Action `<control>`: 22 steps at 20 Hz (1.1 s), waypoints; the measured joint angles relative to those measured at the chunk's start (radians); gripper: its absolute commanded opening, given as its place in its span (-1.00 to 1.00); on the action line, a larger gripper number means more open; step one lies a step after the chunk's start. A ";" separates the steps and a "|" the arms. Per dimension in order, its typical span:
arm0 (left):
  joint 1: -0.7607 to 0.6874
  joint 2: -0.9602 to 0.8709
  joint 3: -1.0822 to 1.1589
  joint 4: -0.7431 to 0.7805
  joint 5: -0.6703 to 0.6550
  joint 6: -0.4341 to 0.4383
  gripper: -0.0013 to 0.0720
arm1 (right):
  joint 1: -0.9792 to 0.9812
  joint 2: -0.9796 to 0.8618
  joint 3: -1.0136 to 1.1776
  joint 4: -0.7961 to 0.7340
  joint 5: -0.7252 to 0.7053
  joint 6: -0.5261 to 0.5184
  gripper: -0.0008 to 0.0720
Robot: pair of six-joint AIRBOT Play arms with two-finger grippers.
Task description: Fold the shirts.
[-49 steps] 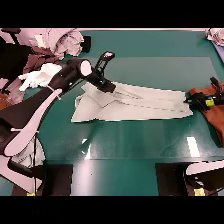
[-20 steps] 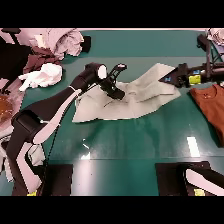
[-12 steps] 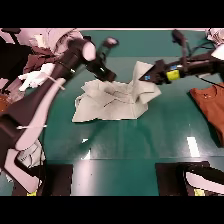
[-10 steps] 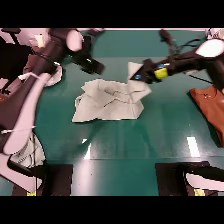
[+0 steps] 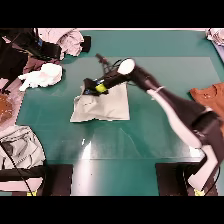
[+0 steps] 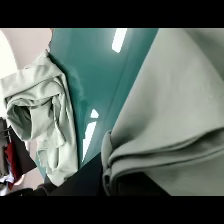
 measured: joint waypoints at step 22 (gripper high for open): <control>0.008 0.016 -0.089 -0.061 0.020 -0.001 -0.90 | -0.493 0.134 -0.333 -0.083 0.327 -0.212 0.91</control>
